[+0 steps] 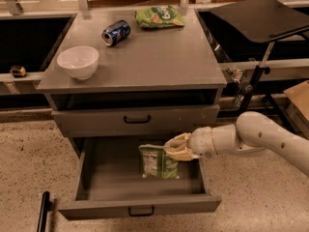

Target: Place green jalapeno chip bag into middle drawer

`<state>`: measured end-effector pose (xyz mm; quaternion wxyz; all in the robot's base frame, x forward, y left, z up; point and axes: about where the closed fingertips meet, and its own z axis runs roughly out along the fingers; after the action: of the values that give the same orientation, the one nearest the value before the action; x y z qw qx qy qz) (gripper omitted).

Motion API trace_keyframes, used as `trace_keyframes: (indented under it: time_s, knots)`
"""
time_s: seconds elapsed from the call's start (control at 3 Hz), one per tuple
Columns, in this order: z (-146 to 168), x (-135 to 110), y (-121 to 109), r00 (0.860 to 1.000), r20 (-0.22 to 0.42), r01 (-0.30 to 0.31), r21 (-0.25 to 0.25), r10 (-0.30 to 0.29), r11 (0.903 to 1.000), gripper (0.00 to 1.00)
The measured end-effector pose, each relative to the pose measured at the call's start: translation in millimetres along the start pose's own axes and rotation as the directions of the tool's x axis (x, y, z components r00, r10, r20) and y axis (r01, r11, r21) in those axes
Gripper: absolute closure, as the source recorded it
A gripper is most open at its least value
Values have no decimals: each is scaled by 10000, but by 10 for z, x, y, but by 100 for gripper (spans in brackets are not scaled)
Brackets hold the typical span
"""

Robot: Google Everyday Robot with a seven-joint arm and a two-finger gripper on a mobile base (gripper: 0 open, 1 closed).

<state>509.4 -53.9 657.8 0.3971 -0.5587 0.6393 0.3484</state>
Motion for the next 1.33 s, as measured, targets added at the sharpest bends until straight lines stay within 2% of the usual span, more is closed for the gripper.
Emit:
trace_keyframes:
  time_s: [0.33, 0.67, 1.0, 1.33]
  knots:
    - [12, 15, -9, 10000, 8, -24, 28, 24, 10000, 100]
    - [67, 188, -123, 9995, 178, -254, 144, 251, 9996, 100]
    - [155, 577, -295, 9988, 86, -496, 456, 492, 9977, 100]
    - [277, 894, -407, 9979, -356, -515, 602, 538, 9969, 100]
